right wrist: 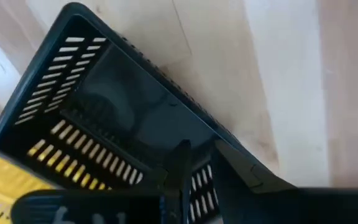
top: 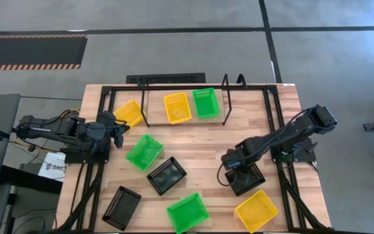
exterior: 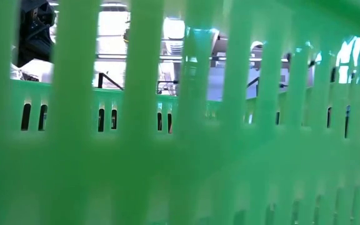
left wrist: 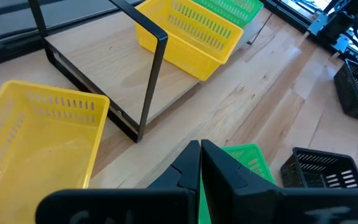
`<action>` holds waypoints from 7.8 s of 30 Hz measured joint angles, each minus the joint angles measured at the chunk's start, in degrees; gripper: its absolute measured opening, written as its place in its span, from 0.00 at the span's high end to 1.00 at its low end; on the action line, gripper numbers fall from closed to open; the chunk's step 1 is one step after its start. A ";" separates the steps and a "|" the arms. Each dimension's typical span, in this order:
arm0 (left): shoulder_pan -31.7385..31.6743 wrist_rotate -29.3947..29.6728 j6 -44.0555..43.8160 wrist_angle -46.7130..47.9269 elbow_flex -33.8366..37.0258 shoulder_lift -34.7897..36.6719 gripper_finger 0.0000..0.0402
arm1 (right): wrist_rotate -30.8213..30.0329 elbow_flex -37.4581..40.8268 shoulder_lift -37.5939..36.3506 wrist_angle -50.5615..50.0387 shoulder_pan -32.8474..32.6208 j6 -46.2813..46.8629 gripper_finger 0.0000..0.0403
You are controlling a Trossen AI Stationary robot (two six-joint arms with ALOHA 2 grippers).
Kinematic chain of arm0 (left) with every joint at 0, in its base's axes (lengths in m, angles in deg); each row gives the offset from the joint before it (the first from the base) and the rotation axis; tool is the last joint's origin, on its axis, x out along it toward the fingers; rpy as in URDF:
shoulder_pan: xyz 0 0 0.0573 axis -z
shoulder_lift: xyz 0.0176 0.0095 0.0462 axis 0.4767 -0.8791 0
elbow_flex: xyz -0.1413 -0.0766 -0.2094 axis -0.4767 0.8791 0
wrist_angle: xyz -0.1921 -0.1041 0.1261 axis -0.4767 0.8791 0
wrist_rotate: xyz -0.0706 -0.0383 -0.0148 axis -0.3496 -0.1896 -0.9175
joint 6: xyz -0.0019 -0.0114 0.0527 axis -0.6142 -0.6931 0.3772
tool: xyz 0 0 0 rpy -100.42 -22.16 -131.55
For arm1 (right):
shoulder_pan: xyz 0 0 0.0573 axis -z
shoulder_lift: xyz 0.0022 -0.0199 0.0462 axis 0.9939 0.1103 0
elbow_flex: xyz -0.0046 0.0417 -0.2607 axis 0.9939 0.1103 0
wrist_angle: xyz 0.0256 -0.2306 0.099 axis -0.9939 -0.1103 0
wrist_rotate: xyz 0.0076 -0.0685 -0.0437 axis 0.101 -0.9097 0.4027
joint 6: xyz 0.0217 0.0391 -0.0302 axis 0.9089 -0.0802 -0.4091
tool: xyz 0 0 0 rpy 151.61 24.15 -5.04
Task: Stack baskets on shelf by color
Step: Move the top right black bin to the center of the table
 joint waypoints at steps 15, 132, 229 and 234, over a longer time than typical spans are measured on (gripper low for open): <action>0.00 0.02 -0.07 0.07 0.01 0.02 1.00 | -0.70 1.17 0.21 4.66 -0.11 -1.98 0.80; 0.01 0.07 -2.48 1.03 2.37 -0.25 1.00 | -3.98 -3.61 8.24 3.77 -4.24 -18.52 0.57; 0.02 -1.48 -3.16 1.20 2.39 -0.16 1.00 | -13.14 -16.63 20.39 24.46 16.91 25.26 0.99; 0.02 -1.47 -3.18 1.18 2.39 -0.16 1.00 | -13.52 -18.50 20.41 23.42 17.59 24.23 0.96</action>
